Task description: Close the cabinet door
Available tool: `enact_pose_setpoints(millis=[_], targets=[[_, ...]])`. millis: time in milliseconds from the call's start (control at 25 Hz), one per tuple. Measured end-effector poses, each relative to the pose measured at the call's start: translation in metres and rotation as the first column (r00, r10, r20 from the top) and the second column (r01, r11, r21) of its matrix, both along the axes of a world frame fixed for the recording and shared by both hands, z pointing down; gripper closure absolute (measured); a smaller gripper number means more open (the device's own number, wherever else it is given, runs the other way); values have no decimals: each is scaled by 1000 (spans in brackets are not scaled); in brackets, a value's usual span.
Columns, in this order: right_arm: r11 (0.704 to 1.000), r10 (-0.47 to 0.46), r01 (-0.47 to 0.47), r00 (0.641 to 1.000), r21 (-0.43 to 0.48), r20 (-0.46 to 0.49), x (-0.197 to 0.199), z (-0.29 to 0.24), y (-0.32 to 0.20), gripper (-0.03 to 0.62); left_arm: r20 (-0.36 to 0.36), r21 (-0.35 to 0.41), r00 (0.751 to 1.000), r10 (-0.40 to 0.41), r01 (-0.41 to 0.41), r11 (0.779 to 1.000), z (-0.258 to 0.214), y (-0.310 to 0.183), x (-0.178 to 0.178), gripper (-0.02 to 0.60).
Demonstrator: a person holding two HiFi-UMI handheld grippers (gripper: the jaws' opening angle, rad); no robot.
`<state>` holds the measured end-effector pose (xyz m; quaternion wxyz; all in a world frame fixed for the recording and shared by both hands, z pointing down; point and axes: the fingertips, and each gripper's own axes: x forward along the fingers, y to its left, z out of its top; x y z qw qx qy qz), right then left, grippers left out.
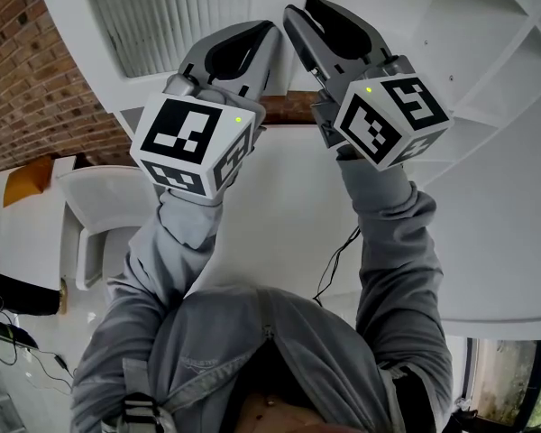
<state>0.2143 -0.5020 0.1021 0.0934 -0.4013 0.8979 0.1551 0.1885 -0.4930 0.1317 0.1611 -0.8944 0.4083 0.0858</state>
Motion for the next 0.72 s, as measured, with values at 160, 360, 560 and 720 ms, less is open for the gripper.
enact_pose_setpoints(millis=[160, 360, 560, 720], targets=[[997, 60, -59, 998, 44, -26, -1, -1, 2, 464, 3, 7, 1000, 1, -1, 1000, -1, 0, 1, 577], [980, 163, -156, 985, 122, -55, -3, 2, 5, 465, -3, 4, 1000, 8, -8, 1000, -1, -2, 0, 577], [969, 209, -198, 976, 147, -68, -1, 10, 11, 482, 1, 8, 1000, 8, -8, 1000, -2, -2, -1, 577], [964, 234, -221, 970, 149, -74, 3, 14, 17, 522, 3, 10, 1000, 7, -7, 1000, -2, -2, -1, 577]])
